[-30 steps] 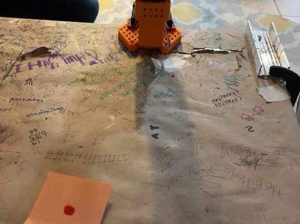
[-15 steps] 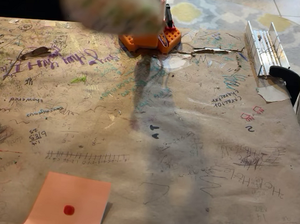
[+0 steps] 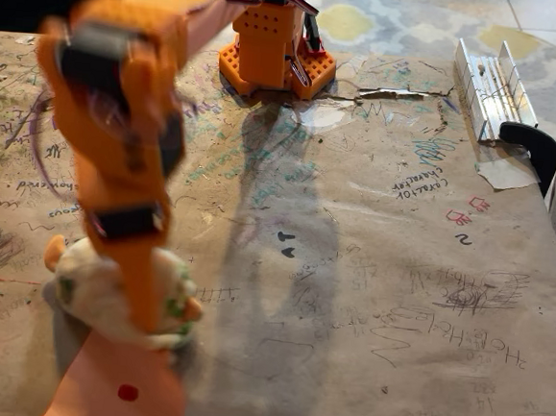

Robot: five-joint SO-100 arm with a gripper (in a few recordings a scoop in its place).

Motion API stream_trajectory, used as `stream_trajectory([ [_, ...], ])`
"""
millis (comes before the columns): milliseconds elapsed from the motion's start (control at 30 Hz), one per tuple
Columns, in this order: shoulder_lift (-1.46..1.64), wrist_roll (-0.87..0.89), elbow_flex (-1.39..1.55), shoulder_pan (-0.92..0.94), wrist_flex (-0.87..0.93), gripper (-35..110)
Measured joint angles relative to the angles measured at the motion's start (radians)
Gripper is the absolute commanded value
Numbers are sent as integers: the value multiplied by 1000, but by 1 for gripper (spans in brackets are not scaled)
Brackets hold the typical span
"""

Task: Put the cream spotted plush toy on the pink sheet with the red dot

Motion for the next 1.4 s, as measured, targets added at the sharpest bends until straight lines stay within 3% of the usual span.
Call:
stream_trajectory([
  [400,35,-126,-25,37,14,29],
  [600,249,-454,377,34,2,18],
  [700,393,-520,604,25,-15,14],
  [767,535,-528,758,28,-48,15],
  [833,681,-517,916,31,-92,28],
  [967,827,-442,1224,46,-333,40],
  [1100,730,-396,1207,69,-462,40],
  [1400,577,-425,1080,75,-512,36],
])
